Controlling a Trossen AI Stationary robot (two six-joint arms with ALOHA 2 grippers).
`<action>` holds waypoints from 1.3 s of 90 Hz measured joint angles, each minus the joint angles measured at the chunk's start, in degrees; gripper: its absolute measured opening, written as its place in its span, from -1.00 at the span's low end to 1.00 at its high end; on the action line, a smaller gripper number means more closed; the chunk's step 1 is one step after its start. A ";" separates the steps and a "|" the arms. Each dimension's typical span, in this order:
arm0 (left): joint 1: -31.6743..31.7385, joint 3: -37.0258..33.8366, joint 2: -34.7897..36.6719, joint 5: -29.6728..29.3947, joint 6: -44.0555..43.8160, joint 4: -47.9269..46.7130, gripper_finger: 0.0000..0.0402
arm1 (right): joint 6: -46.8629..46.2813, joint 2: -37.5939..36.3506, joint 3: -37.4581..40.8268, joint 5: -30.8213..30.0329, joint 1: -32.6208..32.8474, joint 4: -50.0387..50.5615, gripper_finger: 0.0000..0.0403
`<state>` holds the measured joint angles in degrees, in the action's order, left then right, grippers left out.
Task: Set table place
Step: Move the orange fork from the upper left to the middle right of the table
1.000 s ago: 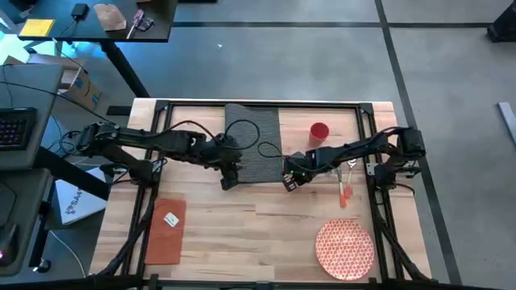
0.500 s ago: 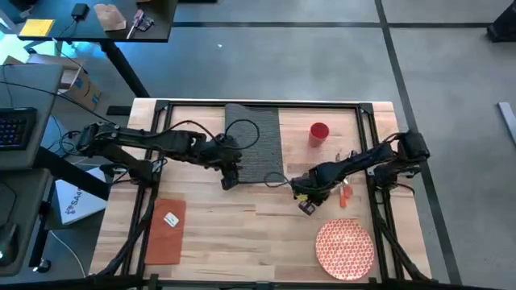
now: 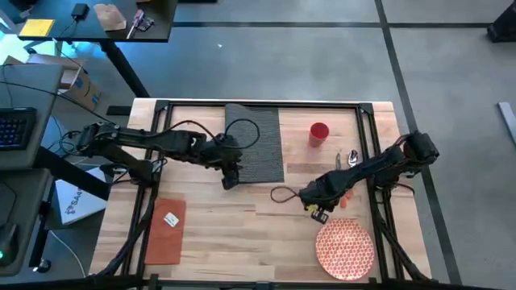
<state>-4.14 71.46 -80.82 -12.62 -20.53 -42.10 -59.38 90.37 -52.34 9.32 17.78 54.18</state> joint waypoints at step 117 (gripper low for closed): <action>-0.04 -0.04 -0.01 3.62 7.72 5.59 -0.50 | -68.55 -17.91 21.49 -14.75 -2.26 -8.25 -0.57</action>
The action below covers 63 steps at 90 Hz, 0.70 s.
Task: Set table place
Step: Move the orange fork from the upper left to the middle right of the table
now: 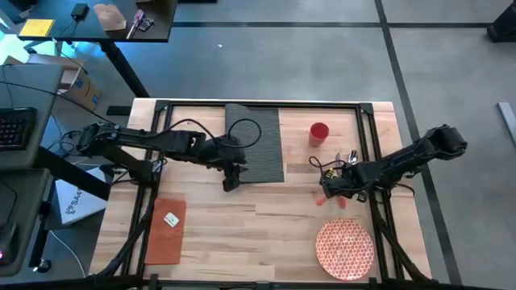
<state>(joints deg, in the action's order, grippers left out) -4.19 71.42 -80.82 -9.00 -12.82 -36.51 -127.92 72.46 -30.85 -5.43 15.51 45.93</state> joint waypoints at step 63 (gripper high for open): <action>0.04 0.00 0.01 -0.34 0.01 0.73 -0.50 | 14.48 0.68 -0.02 1.14 -3.41 -3.86 -0.99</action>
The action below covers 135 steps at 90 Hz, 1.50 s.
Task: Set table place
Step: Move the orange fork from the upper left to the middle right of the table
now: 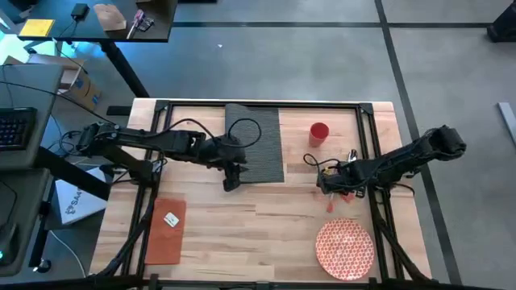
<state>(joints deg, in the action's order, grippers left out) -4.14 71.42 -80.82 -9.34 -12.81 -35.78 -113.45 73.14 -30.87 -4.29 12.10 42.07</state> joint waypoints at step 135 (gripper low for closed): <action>0.00 0.04 0.04 -0.28 -3.60 1.26 -0.50 | 69.67 24.84 -19.26 13.06 -14.87 2.61 -1.00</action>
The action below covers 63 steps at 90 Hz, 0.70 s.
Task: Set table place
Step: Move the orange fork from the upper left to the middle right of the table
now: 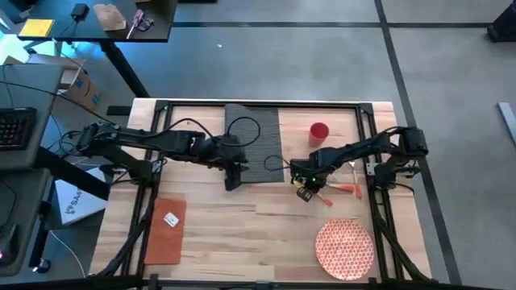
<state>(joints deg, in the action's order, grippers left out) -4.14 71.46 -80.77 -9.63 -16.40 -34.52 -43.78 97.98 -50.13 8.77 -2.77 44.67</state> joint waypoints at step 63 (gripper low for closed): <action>-0.02 0.00 0.00 -0.13 0.00 0.00 -0.50 | -4.32 -4.14 0.65 -9.29 -5.29 16.26 -1.00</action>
<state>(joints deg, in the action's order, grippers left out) -4.16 71.46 -80.77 -9.76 -16.40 -34.52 -48.10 93.84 -49.48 -0.53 -8.05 60.94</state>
